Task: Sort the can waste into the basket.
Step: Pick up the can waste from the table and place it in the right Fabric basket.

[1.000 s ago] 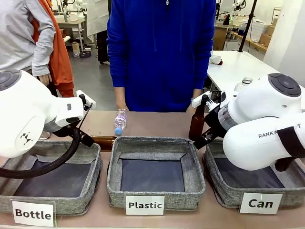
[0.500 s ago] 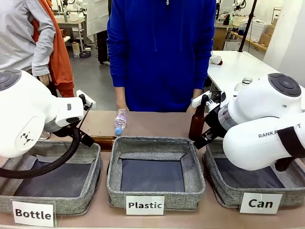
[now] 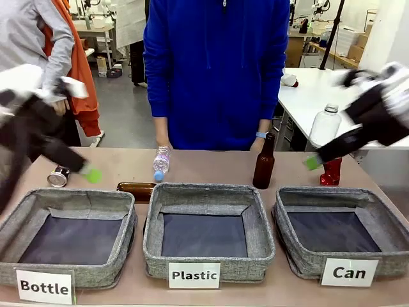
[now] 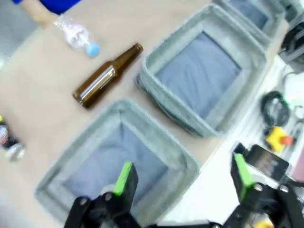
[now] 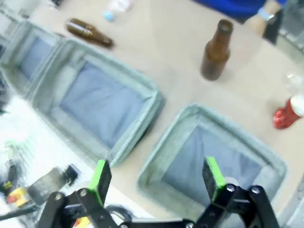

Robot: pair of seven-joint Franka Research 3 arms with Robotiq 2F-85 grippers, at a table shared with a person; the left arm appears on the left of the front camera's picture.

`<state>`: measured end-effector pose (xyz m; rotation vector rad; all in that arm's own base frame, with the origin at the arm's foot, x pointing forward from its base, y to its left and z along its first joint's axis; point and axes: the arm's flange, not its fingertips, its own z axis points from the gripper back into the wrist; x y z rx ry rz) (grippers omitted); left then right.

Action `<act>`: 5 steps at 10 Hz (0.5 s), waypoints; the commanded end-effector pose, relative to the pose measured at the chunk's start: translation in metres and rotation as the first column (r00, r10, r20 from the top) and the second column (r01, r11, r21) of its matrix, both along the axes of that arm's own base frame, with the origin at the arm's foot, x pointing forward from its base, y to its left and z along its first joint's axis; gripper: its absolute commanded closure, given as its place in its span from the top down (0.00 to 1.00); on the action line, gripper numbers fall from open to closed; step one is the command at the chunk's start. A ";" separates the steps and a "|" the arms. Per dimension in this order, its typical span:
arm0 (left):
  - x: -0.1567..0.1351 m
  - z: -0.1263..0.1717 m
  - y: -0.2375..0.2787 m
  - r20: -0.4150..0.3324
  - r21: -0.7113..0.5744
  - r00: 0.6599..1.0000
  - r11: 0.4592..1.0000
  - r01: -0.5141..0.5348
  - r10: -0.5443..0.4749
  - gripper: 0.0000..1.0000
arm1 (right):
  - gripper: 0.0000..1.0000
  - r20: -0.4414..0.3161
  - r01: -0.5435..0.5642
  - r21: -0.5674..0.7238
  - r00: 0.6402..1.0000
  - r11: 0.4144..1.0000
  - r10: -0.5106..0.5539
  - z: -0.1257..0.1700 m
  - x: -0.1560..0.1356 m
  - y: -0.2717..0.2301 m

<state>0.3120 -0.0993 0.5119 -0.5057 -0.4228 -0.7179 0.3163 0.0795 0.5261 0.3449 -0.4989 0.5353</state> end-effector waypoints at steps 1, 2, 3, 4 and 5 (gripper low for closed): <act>-0.008 -0.006 0.099 -0.138 -0.203 0.990 0.979 -0.020 -0.008 1.00 | 1.00 -0.095 -0.008 0.237 0.995 0.972 0.032 0.010 -0.021 -0.097; 0.012 -0.010 0.158 -0.210 -0.344 0.976 0.930 -0.130 0.059 1.00 | 1.00 -0.178 0.070 0.444 0.984 0.893 0.011 -0.010 -0.019 -0.158; 0.026 -0.024 0.211 -0.296 -0.465 0.945 0.843 -0.270 0.139 1.00 | 1.00 -0.238 0.170 0.611 0.971 0.773 -0.024 -0.037 -0.016 -0.206; 0.040 -0.052 0.257 -0.381 -0.589 0.911 0.718 -0.371 0.159 1.00 | 1.00 -0.290 0.276 0.729 0.953 0.626 -0.082 -0.066 -0.018 -0.247; 0.045 -0.085 0.291 -0.491 -0.654 0.831 0.520 -0.550 0.262 1.00 | 1.00 -0.353 0.372 0.807 0.926 0.458 -0.131 -0.089 -0.021 -0.274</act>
